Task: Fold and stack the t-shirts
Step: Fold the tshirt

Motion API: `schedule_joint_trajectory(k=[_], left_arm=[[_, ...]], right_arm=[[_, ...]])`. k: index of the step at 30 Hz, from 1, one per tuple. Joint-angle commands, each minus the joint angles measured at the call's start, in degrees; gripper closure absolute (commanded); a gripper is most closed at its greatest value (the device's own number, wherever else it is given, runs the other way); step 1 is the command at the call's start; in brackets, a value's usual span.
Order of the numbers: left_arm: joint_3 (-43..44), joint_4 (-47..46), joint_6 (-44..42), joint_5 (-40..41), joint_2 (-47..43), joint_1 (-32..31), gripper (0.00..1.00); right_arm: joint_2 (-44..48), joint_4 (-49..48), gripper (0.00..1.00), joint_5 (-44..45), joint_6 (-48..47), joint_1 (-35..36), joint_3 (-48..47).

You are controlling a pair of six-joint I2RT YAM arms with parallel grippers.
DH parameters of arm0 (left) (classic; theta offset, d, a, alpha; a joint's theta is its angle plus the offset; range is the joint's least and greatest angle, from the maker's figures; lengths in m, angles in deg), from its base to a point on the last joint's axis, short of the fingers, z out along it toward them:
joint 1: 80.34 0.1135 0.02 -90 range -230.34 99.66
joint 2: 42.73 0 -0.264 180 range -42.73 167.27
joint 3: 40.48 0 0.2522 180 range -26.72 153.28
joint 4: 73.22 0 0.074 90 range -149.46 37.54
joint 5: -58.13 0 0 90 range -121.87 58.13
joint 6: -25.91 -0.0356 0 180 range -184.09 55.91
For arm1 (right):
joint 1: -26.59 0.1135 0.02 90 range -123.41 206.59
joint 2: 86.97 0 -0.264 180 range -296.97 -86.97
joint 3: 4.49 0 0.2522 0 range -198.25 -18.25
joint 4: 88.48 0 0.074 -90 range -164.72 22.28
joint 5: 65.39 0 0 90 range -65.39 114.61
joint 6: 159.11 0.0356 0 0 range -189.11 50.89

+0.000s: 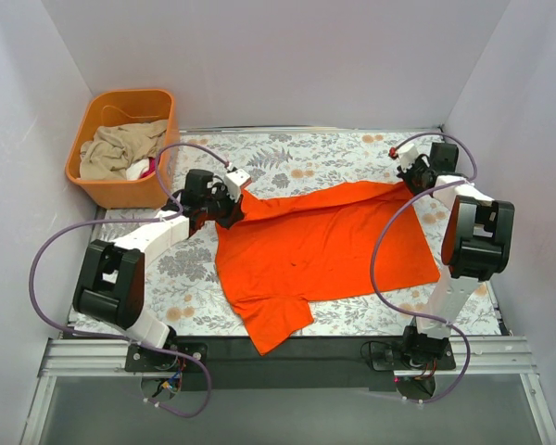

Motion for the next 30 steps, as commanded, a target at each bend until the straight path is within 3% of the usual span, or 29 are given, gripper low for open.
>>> schedule_joint_trajectory(k=[1,9,21,22,23,26,30], left_arm=[[0.5,-0.2,-1.8,1.9,-4.7,0.2,1.00],[8.9,1.5,-1.2,2.4,-3.7,2.0,1.00],[2.4,12.1,-7.7,-3.4,-10.1,1.9,1.00],[1.5,12.4,-8.6,-4.0,-10.5,1.9,1.00],[1.2,14.7,-10.5,-4.3,-10.1,1.5,1.00],[3.7,20.0,-9.7,-4.2,-7.2,1.4,0.79],[7.5,21.5,-8.5,-7.1,-7.6,2.2,0.62]], right_arm=[[2.8,-0.1,0.99,-1.5,-1.6,-0.4,-0.3],[1.6,4.2,0.99,-2.1,-0.6,-0.4,-8.1],[8.8,6.5,0.99,-3.5,-9.8,-0.4,4.4],[9.2,6.5,0.94,-3.4,-10.6,-0.4,5.6],[9.8,6.9,0.74,-3.4,-11.2,-0.4,7.1],[11.0,9.5,0.34,-4.2,-12.7,-0.9,7.4],[11.1,17.3,0.34,-8.9,-11.1,-2.3,0.6]])
